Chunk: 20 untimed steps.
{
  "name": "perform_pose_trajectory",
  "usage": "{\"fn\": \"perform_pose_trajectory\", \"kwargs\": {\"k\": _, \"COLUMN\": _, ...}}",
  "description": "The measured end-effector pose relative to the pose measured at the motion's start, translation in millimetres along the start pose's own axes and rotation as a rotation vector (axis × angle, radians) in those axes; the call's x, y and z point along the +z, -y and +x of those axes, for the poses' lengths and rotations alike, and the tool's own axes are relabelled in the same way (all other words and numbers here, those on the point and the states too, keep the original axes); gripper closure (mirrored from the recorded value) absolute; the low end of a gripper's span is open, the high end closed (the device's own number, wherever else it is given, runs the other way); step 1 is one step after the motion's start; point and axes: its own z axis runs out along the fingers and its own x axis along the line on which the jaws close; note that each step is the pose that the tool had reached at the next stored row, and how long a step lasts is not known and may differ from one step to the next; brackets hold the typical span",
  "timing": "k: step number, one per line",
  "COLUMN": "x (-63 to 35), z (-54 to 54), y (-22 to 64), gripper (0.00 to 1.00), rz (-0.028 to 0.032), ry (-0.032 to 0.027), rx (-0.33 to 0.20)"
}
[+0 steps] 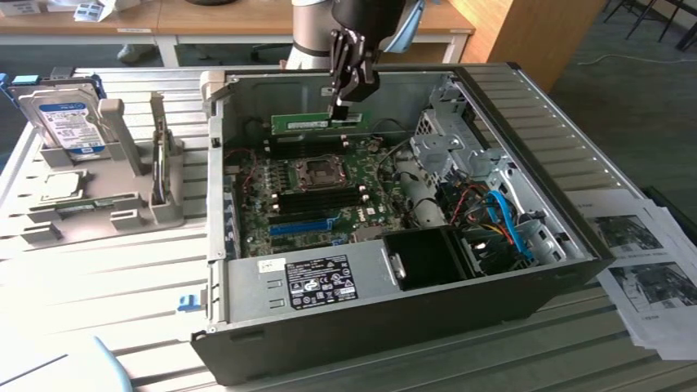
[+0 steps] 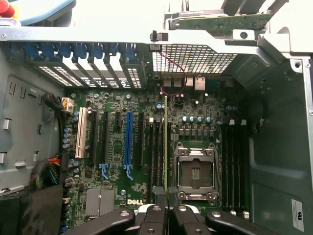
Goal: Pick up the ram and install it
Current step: 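Insert the ram into the slot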
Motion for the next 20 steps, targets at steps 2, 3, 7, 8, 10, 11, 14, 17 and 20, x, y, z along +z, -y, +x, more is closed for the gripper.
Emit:
{"fn": "perform_pose_trajectory", "kwargs": {"k": 2, "x": 0.1, "z": 0.0, "y": 0.0, "gripper": 0.89, "rz": 0.0001, "ry": 0.0002, "rx": 0.0}}
{"fn": "perform_pose_trajectory", "kwargs": {"k": 3, "x": 0.1, "z": 0.0, "y": 0.0, "gripper": 0.89, "rz": 0.0001, "ry": 0.0002, "rx": 0.0}}
{"fn": "perform_pose_trajectory", "kwargs": {"k": 7, "x": 1.1, "z": 0.0, "y": 0.2, "gripper": 0.89, "rz": 0.0002, "ry": 0.0004, "rx": 0.0}}
{"fn": "perform_pose_trajectory", "kwargs": {"k": 8, "x": 1.6, "z": 0.0, "y": 0.2, "gripper": 0.89, "rz": 0.0002, "ry": 0.0003, "rx": 0.0}}
{"fn": "perform_pose_trajectory", "kwargs": {"k": 10, "x": 3.2, "z": -0.1, "y": 0.5, "gripper": 0.89, "rz": 0.0001, "ry": 0.0003, "rx": 0.0}}
{"fn": "perform_pose_trajectory", "kwargs": {"k": 11, "x": 4.2, "z": -0.1, "y": 0.6, "gripper": 0.89, "rz": 0.0001, "ry": 0.0003, "rx": 0.0}}
{"fn": "perform_pose_trajectory", "kwargs": {"k": 14, "x": 6.9, "z": -0.1, "y": 1.1, "gripper": 0.89, "rz": 0.0001, "ry": 0.0003, "rx": 0.0}}
{"fn": "perform_pose_trajectory", "kwargs": {"k": 17, "x": 9.7, "z": -0.2, "y": 1.5, "gripper": 0.89, "rz": 0.0001, "ry": 0.0002, "rx": 0.0}}
{"fn": "perform_pose_trajectory", "kwargs": {"k": 20, "x": 12.7, "z": -0.3, "y": 2.0, "gripper": 0.89, "rz": 0.0001, "ry": 0.0002, "rx": 0.0}}
